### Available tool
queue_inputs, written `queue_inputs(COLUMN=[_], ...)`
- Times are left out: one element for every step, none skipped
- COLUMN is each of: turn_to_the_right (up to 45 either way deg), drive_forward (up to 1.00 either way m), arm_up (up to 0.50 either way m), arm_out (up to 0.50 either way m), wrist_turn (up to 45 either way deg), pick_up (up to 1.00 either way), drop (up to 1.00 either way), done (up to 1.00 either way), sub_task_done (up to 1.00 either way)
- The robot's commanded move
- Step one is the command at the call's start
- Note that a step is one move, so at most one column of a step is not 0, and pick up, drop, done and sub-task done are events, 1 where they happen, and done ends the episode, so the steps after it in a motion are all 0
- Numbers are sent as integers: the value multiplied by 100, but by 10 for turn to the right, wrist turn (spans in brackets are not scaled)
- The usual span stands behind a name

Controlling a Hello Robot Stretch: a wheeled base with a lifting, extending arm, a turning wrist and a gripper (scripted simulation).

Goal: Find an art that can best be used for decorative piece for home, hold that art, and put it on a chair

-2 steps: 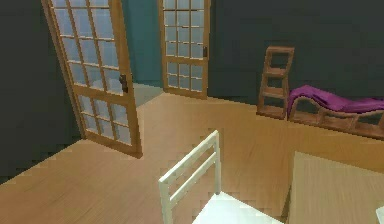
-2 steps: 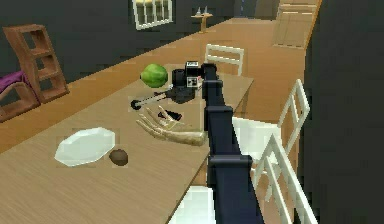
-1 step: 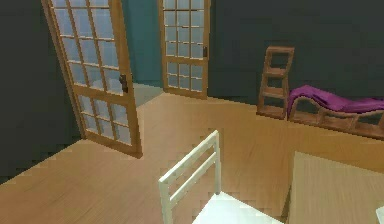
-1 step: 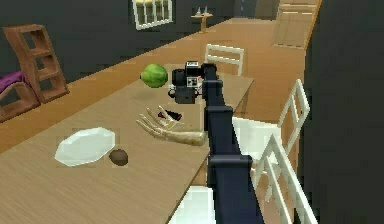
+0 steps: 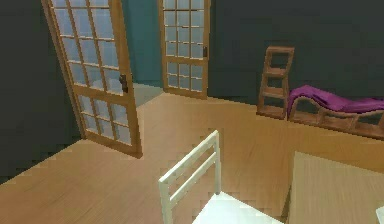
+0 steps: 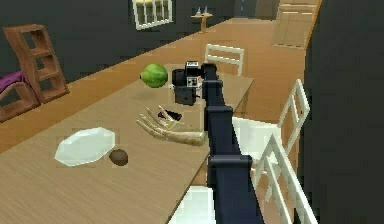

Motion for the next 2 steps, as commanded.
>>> queue_inputs(turn_to_the_right=[0,0], drive_forward=[0,0], arm_up=[-30,0], arm_out=[0,0], wrist_turn=[0,0], pick_up=[0,100], drop=[0,0], done=[0,0], sub_task_done=[0,0])
